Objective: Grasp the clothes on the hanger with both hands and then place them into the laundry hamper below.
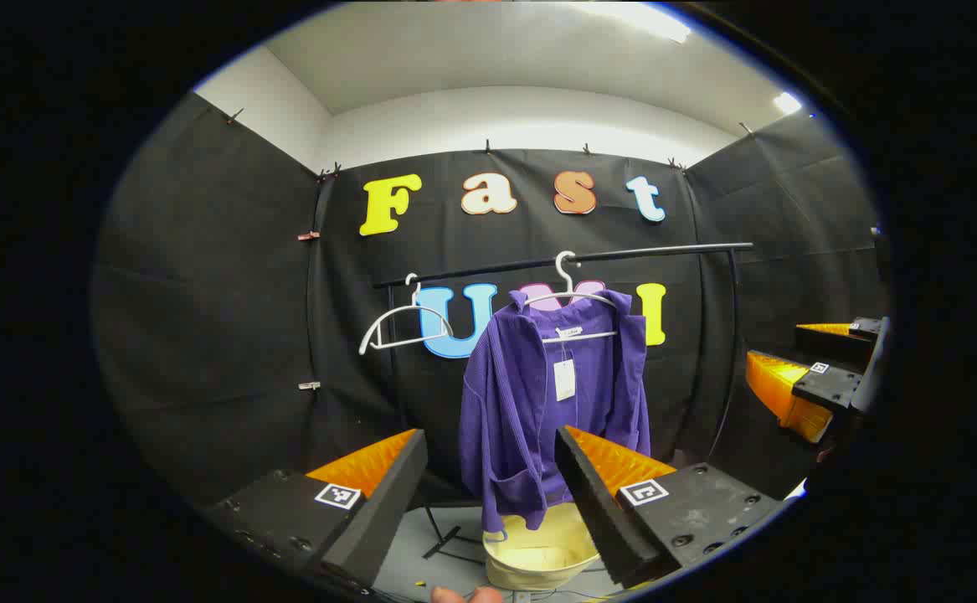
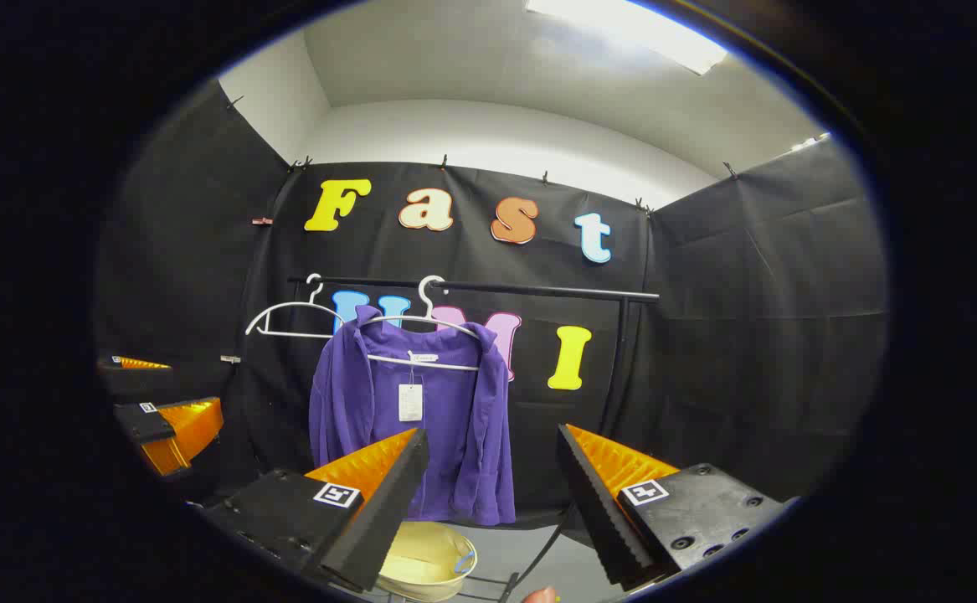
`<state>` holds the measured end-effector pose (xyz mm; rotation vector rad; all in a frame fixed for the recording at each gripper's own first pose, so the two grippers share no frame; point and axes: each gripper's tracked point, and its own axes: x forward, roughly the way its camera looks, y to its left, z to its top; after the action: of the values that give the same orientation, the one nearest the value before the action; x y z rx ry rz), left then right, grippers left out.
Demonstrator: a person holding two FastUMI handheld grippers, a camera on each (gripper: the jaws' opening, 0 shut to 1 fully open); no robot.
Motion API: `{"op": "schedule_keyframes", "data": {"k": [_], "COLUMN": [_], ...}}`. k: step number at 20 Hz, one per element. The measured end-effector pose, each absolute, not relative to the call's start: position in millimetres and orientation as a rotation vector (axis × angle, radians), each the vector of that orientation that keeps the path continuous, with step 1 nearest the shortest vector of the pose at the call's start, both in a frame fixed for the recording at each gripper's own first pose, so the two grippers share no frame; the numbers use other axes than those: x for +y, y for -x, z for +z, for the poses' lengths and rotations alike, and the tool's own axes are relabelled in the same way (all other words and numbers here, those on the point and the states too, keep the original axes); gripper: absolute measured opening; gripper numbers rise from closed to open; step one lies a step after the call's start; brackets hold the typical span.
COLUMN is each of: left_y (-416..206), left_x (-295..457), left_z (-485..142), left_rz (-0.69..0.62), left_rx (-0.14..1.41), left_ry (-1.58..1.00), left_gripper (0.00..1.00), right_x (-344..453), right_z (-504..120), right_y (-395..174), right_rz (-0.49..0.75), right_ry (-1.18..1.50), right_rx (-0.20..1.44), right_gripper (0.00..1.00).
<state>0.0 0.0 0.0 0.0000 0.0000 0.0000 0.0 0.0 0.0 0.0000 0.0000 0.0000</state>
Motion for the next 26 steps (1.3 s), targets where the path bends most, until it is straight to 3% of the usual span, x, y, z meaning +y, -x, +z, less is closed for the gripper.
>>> {"op": "schedule_keyframes", "data": {"k": [26], "left_y": [-20], "left_x": [-2], "left_z": [7], "left_rz": [0.010], "left_rx": [-0.008], "left_ry": [0.006], "left_gripper": [0.96], "right_x": [3], "right_z": [-12], "right_y": [-21], "right_rz": [0.041], "right_ry": [0.009], "right_rx": [0.020], "right_gripper": [0.95]}}
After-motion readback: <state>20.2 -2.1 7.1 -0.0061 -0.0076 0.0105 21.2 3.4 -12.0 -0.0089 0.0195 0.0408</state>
